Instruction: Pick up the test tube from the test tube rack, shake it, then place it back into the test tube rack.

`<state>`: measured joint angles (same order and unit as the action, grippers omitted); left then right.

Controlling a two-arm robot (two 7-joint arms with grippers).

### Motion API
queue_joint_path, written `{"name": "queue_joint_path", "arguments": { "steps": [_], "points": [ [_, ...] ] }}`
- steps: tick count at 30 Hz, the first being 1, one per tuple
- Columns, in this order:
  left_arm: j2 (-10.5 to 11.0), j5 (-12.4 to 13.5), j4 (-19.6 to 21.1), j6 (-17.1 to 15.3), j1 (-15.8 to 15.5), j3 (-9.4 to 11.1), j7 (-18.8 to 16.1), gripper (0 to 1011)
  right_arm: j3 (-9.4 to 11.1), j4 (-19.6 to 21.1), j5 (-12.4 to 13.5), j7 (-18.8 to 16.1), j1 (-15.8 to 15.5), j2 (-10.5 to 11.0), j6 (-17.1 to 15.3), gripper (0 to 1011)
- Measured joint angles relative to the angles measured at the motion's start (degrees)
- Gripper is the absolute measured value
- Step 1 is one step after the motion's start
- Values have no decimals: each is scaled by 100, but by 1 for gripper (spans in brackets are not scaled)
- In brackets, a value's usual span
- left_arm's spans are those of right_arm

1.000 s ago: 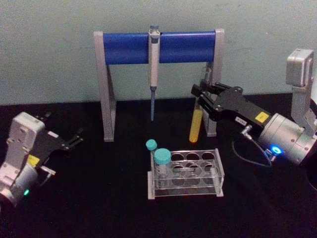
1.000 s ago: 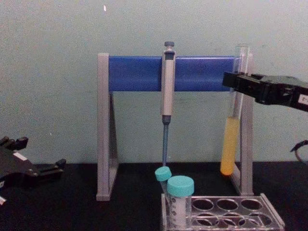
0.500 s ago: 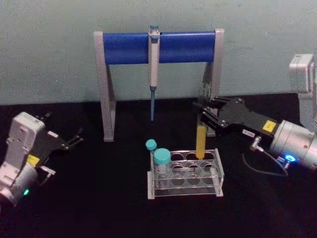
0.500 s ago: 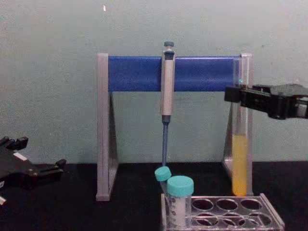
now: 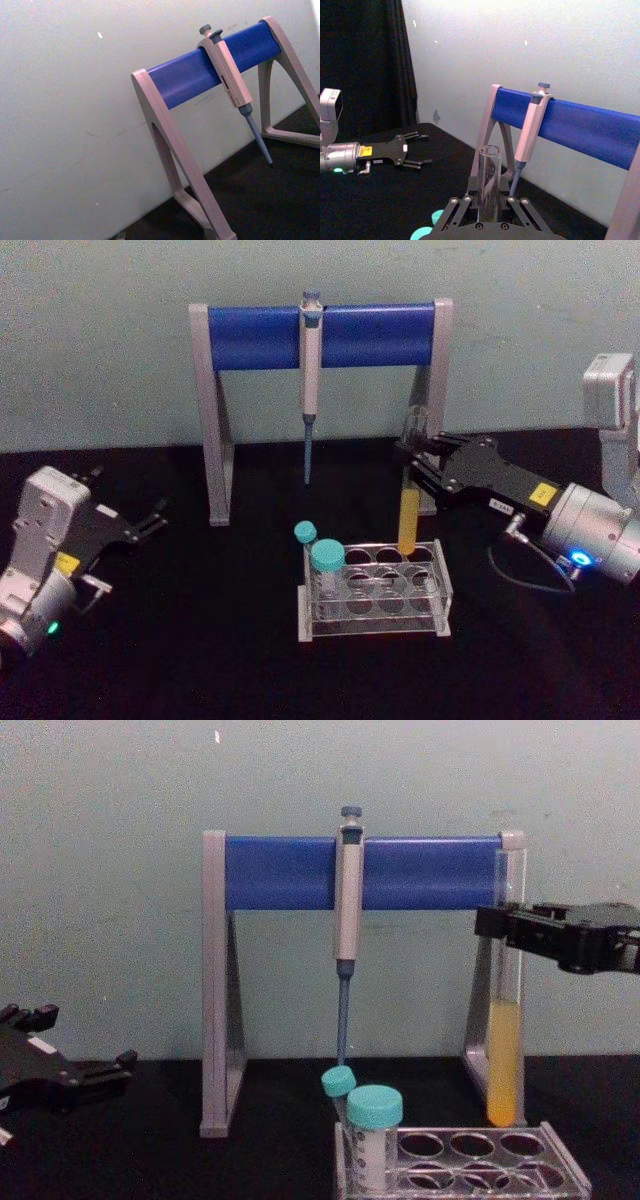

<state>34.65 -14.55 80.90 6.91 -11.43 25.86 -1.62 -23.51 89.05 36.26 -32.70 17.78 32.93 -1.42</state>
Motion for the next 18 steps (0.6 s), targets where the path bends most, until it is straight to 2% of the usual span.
{"name": "queue_joint_path", "arguments": {
  "steps": [18],
  "points": [
    [0,0,0,0,0,0,0,1001,-195,-327,-158,-143,161,-180,134,232]
  ]
}}
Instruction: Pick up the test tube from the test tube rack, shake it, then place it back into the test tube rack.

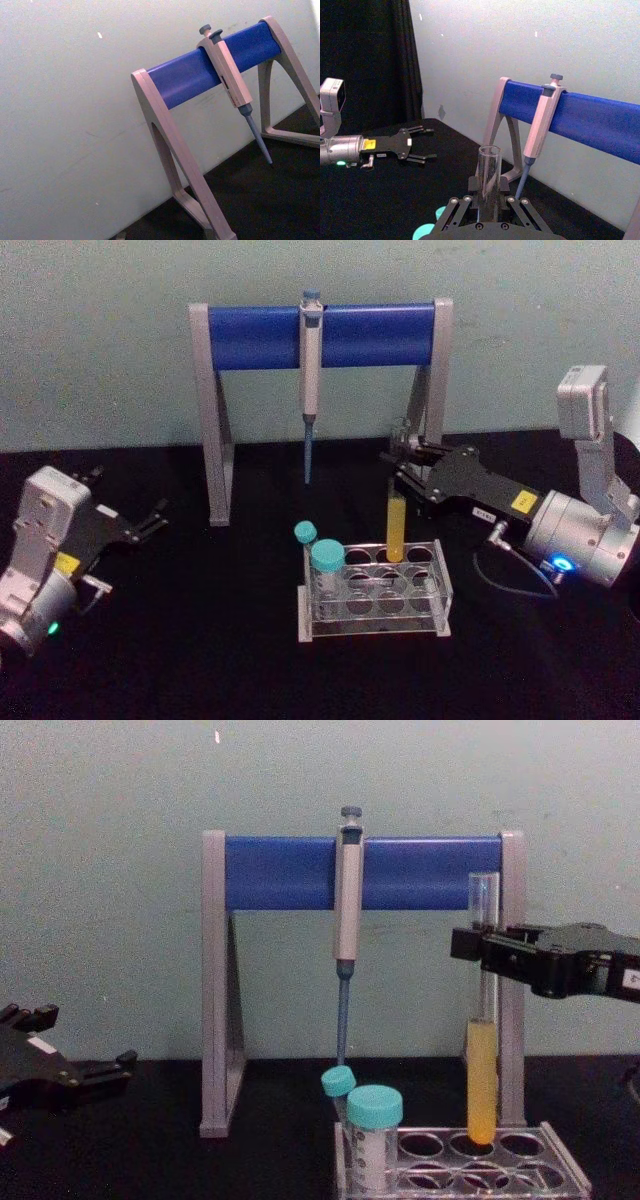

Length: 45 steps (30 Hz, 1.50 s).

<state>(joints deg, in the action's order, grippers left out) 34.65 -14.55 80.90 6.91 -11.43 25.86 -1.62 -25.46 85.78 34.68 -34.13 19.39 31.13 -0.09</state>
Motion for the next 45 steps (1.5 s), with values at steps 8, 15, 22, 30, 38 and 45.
{"name": "queue_joint_path", "arguments": {
  "steps": [8,15,22,30,38,45],
  "points": [
    [0,0,0,0,0,0,0,1001,-53,-191,-133,-6,26,-111,165,232],
    [0,0,0,0,0,0,0,1001,-77,-318,-206,-47,40,-183,240,232],
    [0,0,0,0,0,0,0,1001,-97,-421,-247,-104,49,-231,279,232],
    [0,0,0,0,0,0,0,1001,-117,-571,-286,-159,51,-290,321,232],
    [0,0,0,0,0,0,0,1001,-150,-717,-329,-189,90,-350,315,232],
    [0,0,0,0,0,0,0,1001,-175,-808,-368,-204,120,-380,289,232]
  ]
}}
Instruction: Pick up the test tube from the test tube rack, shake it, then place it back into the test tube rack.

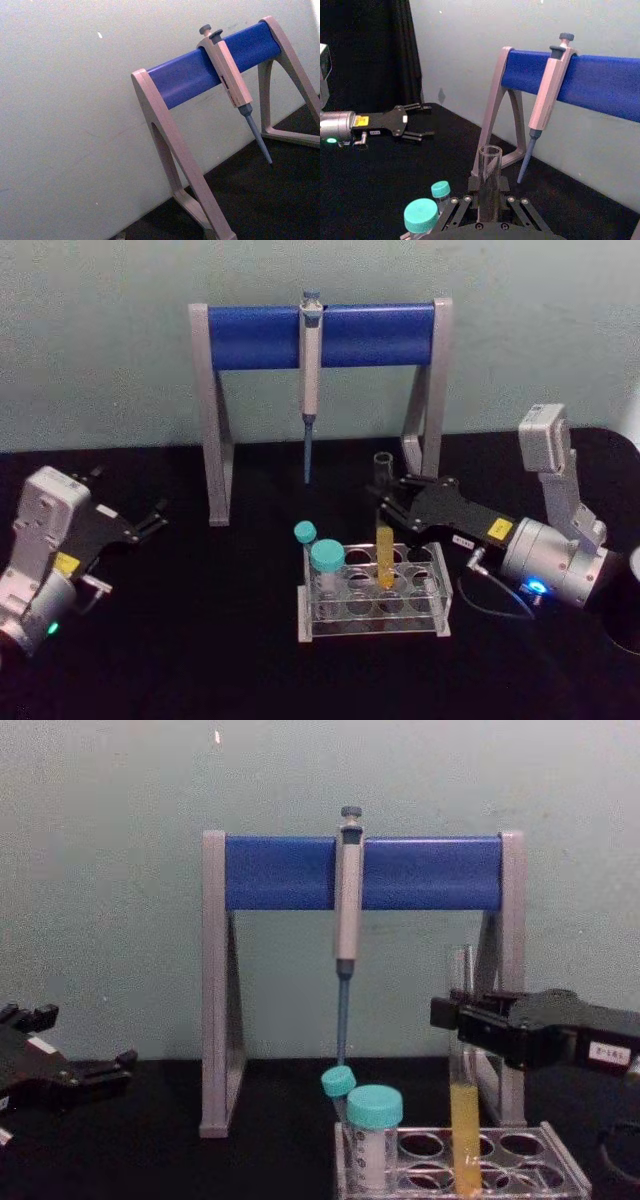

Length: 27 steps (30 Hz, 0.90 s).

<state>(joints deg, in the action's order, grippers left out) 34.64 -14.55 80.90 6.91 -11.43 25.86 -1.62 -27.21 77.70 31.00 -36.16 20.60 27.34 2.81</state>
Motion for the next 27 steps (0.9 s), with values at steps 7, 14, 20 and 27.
{"name": "queue_joint_path", "arguments": {
  "steps": [7,14,20,27],
  "points": [
    [0,0,0,0,0,0,0,1001,-24,-48,-40,-1,15,-14,-43,232],
    [0,0,0,0,0,0,0,1001,-43,-100,-65,3,31,-28,-107,232],
    [0,0,0,0,0,0,0,1001,-56,-149,-72,5,49,-43,-162,232],
    [0,0,0,0,0,0,0,1001,-67,-174,-75,0,60,-50,-195,232]
  ]
}}
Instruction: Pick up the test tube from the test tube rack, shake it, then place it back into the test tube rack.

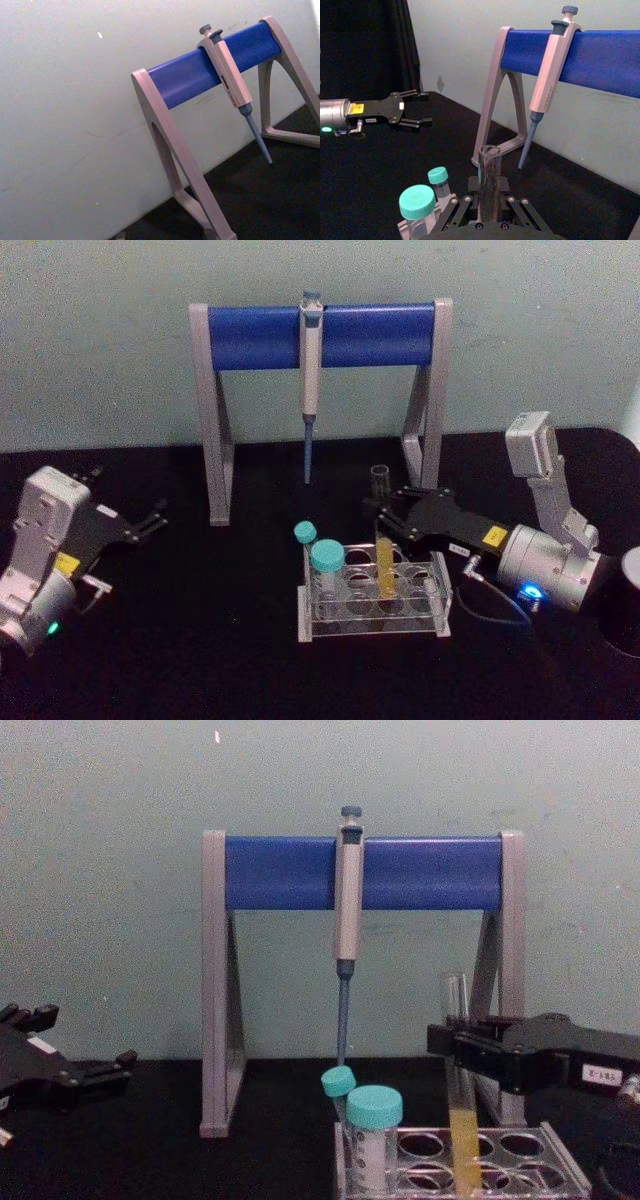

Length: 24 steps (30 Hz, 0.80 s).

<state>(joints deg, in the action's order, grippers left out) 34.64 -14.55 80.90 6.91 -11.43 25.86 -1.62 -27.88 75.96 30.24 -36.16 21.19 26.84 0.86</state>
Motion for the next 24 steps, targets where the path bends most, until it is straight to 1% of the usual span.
{"name": "queue_joint_path", "arguments": {
  "steps": [8,24],
  "points": [
    [0,0,0,0,0,0,0,1001,-18,27,-65,20,0,16,-2,232],
    [0,0,0,0,0,0,0,1001,-11,26,-48,19,-6,14,2,232]
  ]
}}
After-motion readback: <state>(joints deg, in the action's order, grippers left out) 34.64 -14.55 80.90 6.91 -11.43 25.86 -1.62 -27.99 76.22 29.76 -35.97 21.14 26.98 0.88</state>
